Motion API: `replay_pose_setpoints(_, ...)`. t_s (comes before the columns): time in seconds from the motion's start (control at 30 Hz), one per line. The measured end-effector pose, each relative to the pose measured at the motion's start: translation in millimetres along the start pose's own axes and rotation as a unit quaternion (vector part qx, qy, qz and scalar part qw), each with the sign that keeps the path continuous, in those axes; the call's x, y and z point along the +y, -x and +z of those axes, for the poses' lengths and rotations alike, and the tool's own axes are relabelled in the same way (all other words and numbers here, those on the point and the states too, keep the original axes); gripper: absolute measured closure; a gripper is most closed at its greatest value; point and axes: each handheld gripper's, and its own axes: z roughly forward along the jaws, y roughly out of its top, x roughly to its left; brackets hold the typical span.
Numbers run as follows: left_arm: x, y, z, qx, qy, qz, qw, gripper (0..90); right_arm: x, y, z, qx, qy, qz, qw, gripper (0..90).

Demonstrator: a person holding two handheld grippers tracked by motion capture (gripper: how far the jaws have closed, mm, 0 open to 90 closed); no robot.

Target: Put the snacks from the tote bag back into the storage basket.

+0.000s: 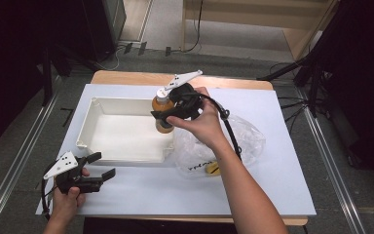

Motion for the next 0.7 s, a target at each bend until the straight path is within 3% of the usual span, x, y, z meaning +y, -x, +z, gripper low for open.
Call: replay_pose_setpoints(0.7,0.0,0.2,0.2,0.000,-0.002,0.003,1.0000,14.2,-7.1,1.1,12.3,-0.002,-0.008,0.001,1.0000,30.8)
